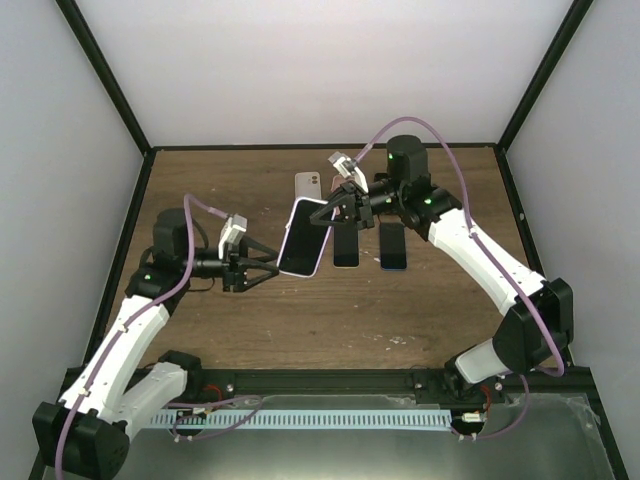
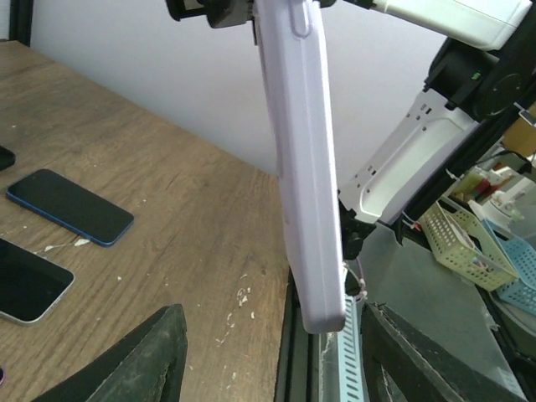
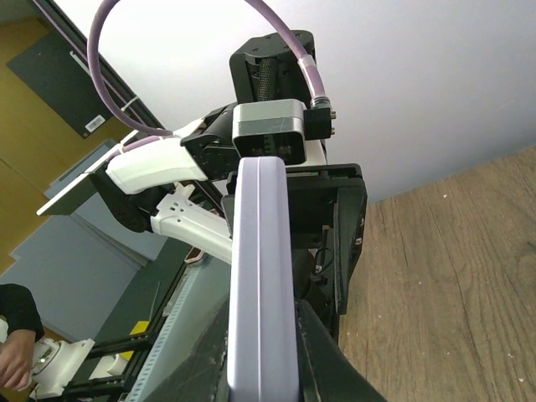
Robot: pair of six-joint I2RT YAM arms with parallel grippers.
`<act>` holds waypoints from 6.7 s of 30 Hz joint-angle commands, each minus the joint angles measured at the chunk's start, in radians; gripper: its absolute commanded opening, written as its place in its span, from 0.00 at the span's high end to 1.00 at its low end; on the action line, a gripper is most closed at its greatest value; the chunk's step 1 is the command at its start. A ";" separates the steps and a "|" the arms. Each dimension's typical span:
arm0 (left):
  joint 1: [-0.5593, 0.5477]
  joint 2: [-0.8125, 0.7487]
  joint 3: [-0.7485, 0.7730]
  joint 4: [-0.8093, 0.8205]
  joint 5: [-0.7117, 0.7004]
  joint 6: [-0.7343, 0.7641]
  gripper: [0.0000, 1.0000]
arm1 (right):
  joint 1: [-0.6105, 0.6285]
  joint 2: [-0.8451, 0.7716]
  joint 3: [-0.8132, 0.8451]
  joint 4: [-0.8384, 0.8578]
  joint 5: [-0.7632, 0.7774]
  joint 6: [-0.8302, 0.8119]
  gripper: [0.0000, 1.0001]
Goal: Take the phone out of the phone case
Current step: Remove the phone case from the phone.
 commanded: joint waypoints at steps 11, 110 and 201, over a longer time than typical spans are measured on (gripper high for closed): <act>0.044 0.037 -0.016 0.026 -0.150 -0.005 0.57 | 0.002 -0.067 0.001 0.126 -0.123 0.095 0.99; 0.001 0.122 -0.039 0.188 -0.126 -0.187 0.62 | 0.046 -0.057 -0.050 0.459 -0.242 0.367 0.99; 0.201 0.286 -0.056 0.423 -0.164 -0.958 1.00 | 0.496 0.143 -0.034 0.093 1.589 -1.049 0.57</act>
